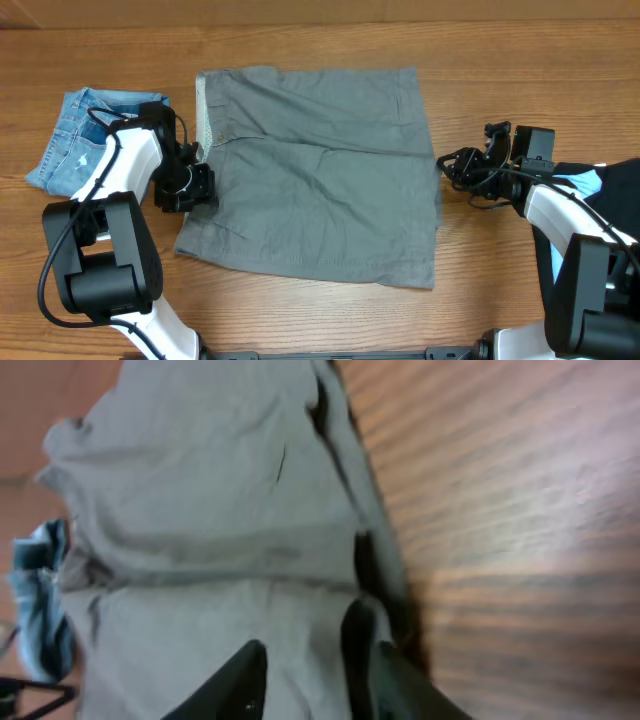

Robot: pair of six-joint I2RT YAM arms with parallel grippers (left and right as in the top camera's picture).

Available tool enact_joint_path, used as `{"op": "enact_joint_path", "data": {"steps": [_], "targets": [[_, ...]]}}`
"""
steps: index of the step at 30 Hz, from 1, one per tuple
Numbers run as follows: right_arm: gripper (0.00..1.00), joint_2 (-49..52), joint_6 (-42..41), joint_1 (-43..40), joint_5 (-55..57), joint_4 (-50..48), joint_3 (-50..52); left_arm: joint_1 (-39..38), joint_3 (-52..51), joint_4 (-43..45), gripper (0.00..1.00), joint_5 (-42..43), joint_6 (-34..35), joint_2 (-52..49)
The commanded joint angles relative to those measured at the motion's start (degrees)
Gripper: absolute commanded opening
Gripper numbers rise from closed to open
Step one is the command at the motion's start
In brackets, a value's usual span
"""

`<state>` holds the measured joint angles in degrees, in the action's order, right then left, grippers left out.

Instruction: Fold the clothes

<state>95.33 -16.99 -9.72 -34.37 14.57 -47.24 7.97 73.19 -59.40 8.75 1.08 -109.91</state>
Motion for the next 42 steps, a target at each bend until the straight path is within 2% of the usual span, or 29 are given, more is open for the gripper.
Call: {"op": "enact_joint_path", "data": {"steps": [1, 4, 7, 10, 12, 14, 17, 19, 22, 24, 31, 33, 37, 39, 42], "targets": [[0.40, -0.6, 0.8, 0.1, -3.0, 2.3, -1.2, -0.1, -2.7, 1.6, 0.61, -0.6, -1.4, -0.2], [0.40, -0.6, 0.8, 0.1, -2.8, 3.8, -1.2, 0.1, -4.2, 2.8, 0.62, -3.9, -1.5, -0.2], [0.40, -0.6, 0.8, 0.1, -2.8, 4.0, -1.2, 0.7, -4.5, 4.5, 0.62, -1.9, -1.7, -0.2], [0.40, -0.6, 0.7, 0.1, -2.8, 4.3, -1.2, 1.3, -4.7, 4.3, 0.52, -3.5, -3.6, -0.2], [0.40, -0.6, 0.7, 0.1, -2.8, 4.6, -1.2, 2.0, -4.7, 5.2, 0.52, -4.4, -3.3, -0.2], [0.40, -0.6, 0.7, 0.1, -2.8, 5.0, -1.2, 3.0, -4.7, 6.8, 0.52, -1.7, -4.0, -0.2], [0.40, -0.6, 0.7, 0.1, -2.8, 5.1, -1.2, 4.2, -4.7, 7.7, 0.52, 6.2, -8.9, -0.3], [0.40, -0.6, 0.7, 0.1, -2.8, 5.1, -1.2, 4.4, -4.7, 8.1, 0.51, 8.2, -11.4, -0.5], [0.40, -0.6, 0.7, 0.1, -2.8, 5.2, -1.2, 4.4, -4.7, 10.0, 0.47, 10.9, -13.5, -1.0], [0.40, -0.6, 0.7, 0.1, -2.8, 5.3, -1.2, 4.4, -4.7, 12.0, 0.40, 15.6, -16.2, -1.9], [0.40, -0.6, 0.7, 0.1, -2.8, 5.8, -1.2, 4.5, -4.7, 17.3, 0.32, 14.9, -16.3, -6.9], [0.40, -0.6, 0.7, 0.1, -2.8, 5.7, -1.2, 4.6, -4.7, 18.1, 0.27, 14.9, -16.3, -7.3], [0.40, -0.6, 0.7, 0.1, -2.8, 5.8, -1.2, 5.3, -3.4, 15.5, 0.21, 14.6, -16.1, -7.3], [0.40, -0.6, 0.7, 0.1, -2.8, 5.8, -1.2, 6.3, -1.9, 12.4, 0.21, 14.6, -16.1, -7.2], [0.40, -0.6, 0.7, 0.1, -2.8, 5.7, -1.2, 8.8, 1.4, 8.7, 0.26, 15.5, -16.1, -6.8]]}}
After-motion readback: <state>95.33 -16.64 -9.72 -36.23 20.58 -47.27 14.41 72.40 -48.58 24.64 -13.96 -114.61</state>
